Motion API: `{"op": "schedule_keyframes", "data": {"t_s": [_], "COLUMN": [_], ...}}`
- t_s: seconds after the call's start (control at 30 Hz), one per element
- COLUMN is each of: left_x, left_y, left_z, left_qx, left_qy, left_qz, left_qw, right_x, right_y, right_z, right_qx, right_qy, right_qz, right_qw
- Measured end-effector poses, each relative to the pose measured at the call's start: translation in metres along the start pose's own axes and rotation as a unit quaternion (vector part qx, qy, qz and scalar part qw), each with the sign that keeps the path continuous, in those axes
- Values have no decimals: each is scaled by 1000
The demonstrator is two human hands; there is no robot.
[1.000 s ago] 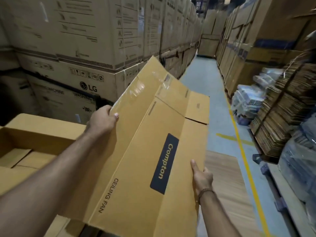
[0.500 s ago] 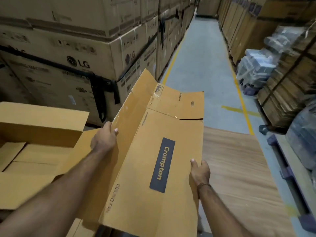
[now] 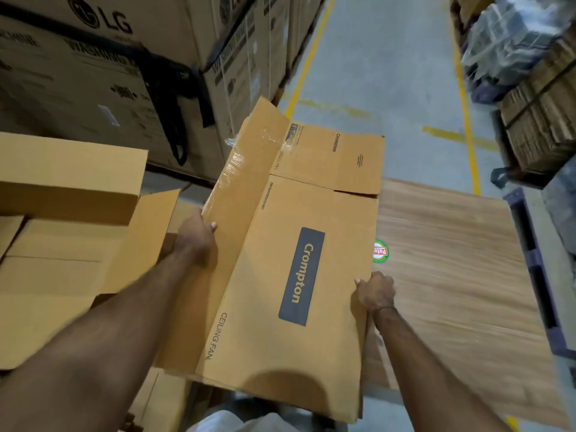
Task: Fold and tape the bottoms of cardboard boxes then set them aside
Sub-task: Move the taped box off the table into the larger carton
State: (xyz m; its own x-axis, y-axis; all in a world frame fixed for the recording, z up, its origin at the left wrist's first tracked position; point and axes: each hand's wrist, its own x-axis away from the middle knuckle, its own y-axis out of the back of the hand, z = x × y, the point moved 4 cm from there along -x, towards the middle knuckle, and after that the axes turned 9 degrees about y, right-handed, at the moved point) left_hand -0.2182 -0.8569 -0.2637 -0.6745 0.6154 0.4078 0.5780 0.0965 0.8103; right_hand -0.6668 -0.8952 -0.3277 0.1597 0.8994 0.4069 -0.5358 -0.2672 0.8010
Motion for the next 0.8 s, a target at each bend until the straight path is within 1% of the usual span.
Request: {"op": "schedule_keyframes", "data": {"t_s": [0.13,0.27,0.5,0.6,0.67,0.73,0.8], "left_x": [-21,-30,-21,-16,-12,-6,5], "left_y": [-16,-32,-36,-35,-37,-38,-39], "left_z": [15,30,28,24,23,22,19], "left_qx": [-30,-106,-105,-110,-114,-126,-149], "left_qy": [24,67,83,64,43,31,19], "left_qz": [8,-8,-30,-18,16,43,47], "left_qw": [999,992,991,992,992,991,987], "right_x": [-4,-1,-1,-1,0,2,3], "right_y": [2,5,4,6,8,12,16], "right_z": [5,7,12,14,17,20,25], "right_qx": [-38,-45,-30,-18,-1,27,67], "right_qy": [-5,35,23,16,16,26,46], "right_qz": [-22,-40,-11,-5,-2,0,5], "right_qw": [999,998,999,1000,1000,999,997]}}
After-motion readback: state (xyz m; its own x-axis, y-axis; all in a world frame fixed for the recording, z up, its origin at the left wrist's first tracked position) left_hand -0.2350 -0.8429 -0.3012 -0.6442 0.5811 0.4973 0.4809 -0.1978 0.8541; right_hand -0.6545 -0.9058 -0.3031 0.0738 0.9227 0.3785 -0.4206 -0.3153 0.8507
